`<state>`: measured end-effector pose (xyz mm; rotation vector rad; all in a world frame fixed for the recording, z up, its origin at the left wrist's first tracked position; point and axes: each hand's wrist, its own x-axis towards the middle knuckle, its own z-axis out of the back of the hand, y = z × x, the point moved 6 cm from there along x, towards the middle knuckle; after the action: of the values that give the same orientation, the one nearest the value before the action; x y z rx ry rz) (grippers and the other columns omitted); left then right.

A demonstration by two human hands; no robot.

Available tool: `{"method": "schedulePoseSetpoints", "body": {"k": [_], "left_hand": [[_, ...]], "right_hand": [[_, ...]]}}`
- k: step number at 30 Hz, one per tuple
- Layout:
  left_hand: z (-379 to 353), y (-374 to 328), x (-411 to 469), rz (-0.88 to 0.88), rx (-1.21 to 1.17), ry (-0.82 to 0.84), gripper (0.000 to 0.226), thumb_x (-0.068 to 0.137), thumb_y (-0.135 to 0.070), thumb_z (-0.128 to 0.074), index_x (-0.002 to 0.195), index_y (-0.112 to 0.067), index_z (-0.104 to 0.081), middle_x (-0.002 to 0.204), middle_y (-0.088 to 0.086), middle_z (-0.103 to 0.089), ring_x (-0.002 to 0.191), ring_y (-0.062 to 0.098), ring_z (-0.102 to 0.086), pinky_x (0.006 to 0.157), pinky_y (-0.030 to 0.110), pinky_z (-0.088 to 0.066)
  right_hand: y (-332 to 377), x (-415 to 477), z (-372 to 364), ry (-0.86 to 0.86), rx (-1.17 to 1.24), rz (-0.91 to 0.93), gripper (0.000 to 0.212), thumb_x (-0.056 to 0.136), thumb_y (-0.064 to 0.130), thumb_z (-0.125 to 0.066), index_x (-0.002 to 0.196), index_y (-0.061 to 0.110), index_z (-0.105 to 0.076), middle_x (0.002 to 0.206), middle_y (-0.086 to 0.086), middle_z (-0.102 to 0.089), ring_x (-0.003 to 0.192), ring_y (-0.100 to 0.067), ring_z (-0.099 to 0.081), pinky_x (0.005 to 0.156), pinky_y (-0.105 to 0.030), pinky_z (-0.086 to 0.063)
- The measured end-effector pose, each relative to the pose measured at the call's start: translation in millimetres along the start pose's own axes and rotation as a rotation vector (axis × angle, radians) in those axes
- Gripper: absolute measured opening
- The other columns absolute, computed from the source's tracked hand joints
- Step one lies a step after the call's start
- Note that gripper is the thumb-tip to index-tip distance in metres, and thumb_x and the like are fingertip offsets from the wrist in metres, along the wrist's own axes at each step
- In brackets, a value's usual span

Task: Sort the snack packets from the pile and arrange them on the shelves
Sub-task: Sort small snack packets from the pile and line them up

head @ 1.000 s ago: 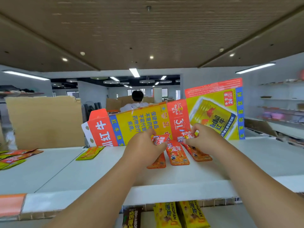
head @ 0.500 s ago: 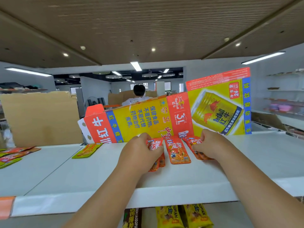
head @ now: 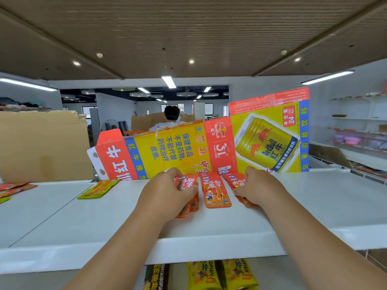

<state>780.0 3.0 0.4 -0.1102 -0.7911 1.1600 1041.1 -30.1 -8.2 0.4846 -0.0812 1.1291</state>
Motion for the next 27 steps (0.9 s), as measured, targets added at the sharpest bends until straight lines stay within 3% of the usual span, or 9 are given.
{"method": "schedulePoseSetpoints", "body": {"k": [4, 7, 15, 27], "left_hand": [[-0.9, 0.3, -0.8, 0.005, 0.002, 0.007, 0.046, 0.082, -0.068, -0.063, 0.118, -0.04, -0.058, 0.105, -0.007, -0.066, 0.086, 0.014, -0.064, 0.066, 0.028, -0.049], [-1.1, -0.2, -1.4, 0.001, 0.007, 0.015, 0.046, 0.082, -0.068, -0.063, 0.119, -0.039, -0.058, 0.104, -0.006, -0.066, 0.085, 0.014, -0.063, 0.064, 0.028, -0.046], [-0.4, -0.3, -2.7, -0.004, 0.018, 0.013, 0.048, 0.083, -0.069, -0.062, 0.121, -0.04, -0.058, 0.107, -0.007, -0.064, 0.087, 0.014, -0.062, 0.066, 0.028, -0.047], [-0.3, -1.2, -3.0, -0.015, 0.01, 0.02, 0.049, 0.082, -0.07, -0.062, 0.121, -0.04, -0.058, 0.107, -0.006, -0.063, 0.089, 0.015, -0.062, 0.069, 0.029, -0.051]], "right_hand": [[1.2, 1.4, -3.7, 0.014, -0.01, 0.001, 0.044, 0.081, 0.052, -0.072, 0.1, 0.025, -0.043, 0.088, 0.005, -0.056, 0.084, -0.02, -0.059, 0.07, -0.031, -0.045], [1.3, 2.2, -5.7, 0.014, -0.003, 0.0, 0.046, 0.081, 0.053, -0.072, 0.102, 0.025, -0.042, 0.096, 0.002, -0.058, 0.086, -0.021, -0.057, 0.072, -0.032, -0.046], [3.5, 1.5, -6.7, 0.034, -0.033, -0.012, 0.051, 0.081, 0.057, -0.071, 0.11, 0.023, -0.045, 0.094, 0.003, -0.051, 0.087, -0.021, -0.054, 0.073, -0.033, -0.045], [4.3, -2.9, -4.6, 0.041, -0.039, -0.028, 0.052, 0.081, 0.06, -0.071, 0.104, 0.025, -0.04, 0.093, 0.004, -0.051, 0.086, -0.02, -0.055, 0.073, -0.032, -0.046]]}}
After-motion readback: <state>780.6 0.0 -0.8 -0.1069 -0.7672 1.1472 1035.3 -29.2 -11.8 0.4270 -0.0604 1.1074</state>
